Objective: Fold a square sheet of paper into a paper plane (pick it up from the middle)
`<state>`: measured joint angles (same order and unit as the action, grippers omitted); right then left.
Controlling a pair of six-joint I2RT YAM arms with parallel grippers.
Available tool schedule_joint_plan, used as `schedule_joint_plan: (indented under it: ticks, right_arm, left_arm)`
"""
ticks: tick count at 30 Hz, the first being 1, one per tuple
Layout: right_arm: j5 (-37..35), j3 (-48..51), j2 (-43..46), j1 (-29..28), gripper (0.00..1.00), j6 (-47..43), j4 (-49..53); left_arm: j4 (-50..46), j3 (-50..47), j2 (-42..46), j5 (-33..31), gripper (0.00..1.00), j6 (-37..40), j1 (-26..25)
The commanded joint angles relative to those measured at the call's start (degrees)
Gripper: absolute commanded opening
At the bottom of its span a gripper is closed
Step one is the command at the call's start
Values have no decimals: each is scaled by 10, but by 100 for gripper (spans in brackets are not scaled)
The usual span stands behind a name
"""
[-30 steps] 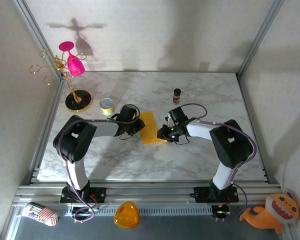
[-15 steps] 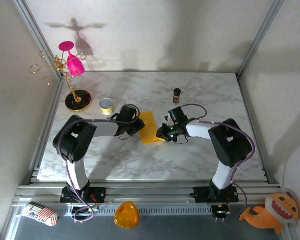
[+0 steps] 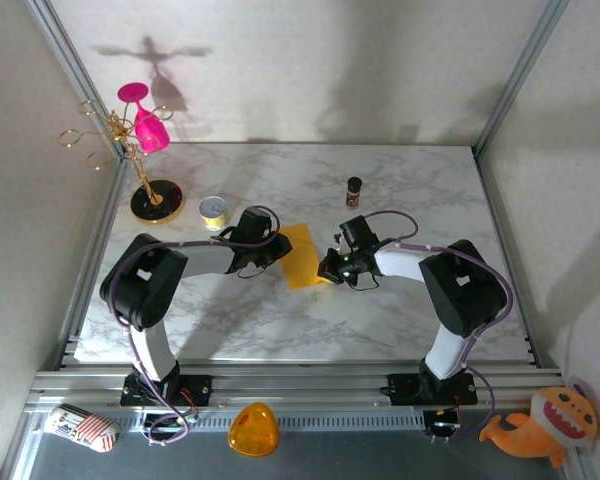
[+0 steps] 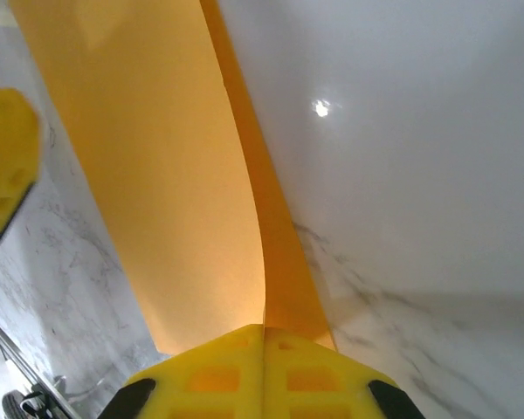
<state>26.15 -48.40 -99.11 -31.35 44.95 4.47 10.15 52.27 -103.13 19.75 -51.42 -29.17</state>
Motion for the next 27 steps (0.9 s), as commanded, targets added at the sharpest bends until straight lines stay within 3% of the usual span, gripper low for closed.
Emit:
schedule_joint_plan:
  ticks: [1,7,19,27]
  right_arm:
    - [-26,34,53,4,0,35,-1]
    - [-23,85,96,4,1,99,-32]
    - [45,97,106,1,3,128,-29]
    - [93,85,81,-6,4,125,-30]
  left_arm:
    - [91,-34,50,18,28,-36,-17]
    - [201,-74,24,41,28,-109,-47]
    - [133,-62,-2,10,24,-103,-69]
    - [41,-66,12,-44,21,-87,-74]
